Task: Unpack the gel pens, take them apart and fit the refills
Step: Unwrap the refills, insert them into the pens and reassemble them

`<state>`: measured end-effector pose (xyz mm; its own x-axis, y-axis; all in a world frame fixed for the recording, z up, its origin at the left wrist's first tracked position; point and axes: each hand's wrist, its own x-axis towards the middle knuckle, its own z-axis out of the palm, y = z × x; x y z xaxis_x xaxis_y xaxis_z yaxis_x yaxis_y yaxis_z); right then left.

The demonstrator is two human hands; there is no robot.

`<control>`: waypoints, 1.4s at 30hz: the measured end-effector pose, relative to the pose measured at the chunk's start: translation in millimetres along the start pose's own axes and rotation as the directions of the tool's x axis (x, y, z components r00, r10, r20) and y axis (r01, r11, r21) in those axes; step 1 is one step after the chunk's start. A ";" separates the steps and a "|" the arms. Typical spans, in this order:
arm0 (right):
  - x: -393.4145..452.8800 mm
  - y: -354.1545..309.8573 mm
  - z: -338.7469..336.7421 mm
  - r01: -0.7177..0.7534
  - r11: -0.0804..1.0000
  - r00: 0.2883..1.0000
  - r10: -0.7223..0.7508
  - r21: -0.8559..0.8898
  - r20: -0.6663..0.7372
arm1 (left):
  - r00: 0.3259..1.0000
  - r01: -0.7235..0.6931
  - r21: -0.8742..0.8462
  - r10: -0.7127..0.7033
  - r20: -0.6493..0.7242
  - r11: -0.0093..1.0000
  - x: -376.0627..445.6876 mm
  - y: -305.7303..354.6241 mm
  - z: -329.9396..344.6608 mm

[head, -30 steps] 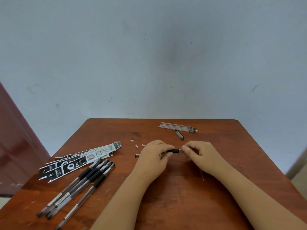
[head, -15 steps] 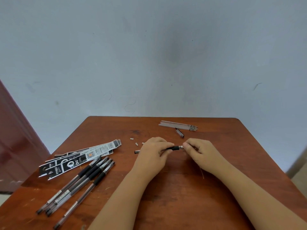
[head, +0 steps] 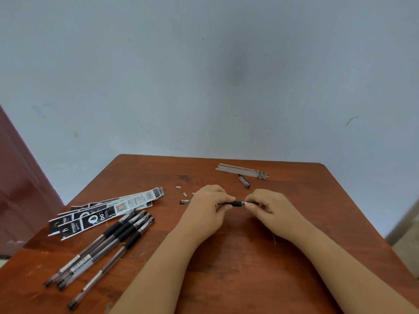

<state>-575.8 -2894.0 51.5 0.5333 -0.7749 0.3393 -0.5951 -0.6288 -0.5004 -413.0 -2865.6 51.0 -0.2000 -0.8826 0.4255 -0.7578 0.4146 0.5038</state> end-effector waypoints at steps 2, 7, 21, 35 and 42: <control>0.6 0.3 0.3 -0.023 1.000 0.999 0.023 -0.003 0.045 | 0.999 -0.003 0.014 0.002 0.036 1.000 0.1 -0.9 -0.3; 0.6 3.3 0.9 -0.104 0.994 0.993 0.102 0.027 0.051 | 0.998 0.027 0.046 -0.029 0.052 0.999 0.5 -3.1 1.5; 57.3 11.9 16.9 -0.483 0.818 0.875 0.463 -0.311 -0.143 | 0.956 0.241 0.066 -0.225 -0.186 0.968 3.5 -18.3 -5.5; -0.3 -6.1 4.6 -0.323 0.946 0.888 0.313 0.028 -0.338 | 0.978 0.162 0.075 -0.150 -0.142 0.984 2.1 -11.8 -0.8; -6.4 0.5 6.5 -0.242 0.969 0.915 0.243 0.044 -0.322 | 0.986 0.143 0.081 -0.134 -0.099 0.986 -0.2 -10.6 1.5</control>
<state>-575.6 -2888.8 43.9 0.1502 -0.8827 0.4453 -0.6791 -0.4195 -0.6023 -405.9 -2870.2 44.5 -0.0338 -0.9040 0.4262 -0.8266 0.2650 0.4965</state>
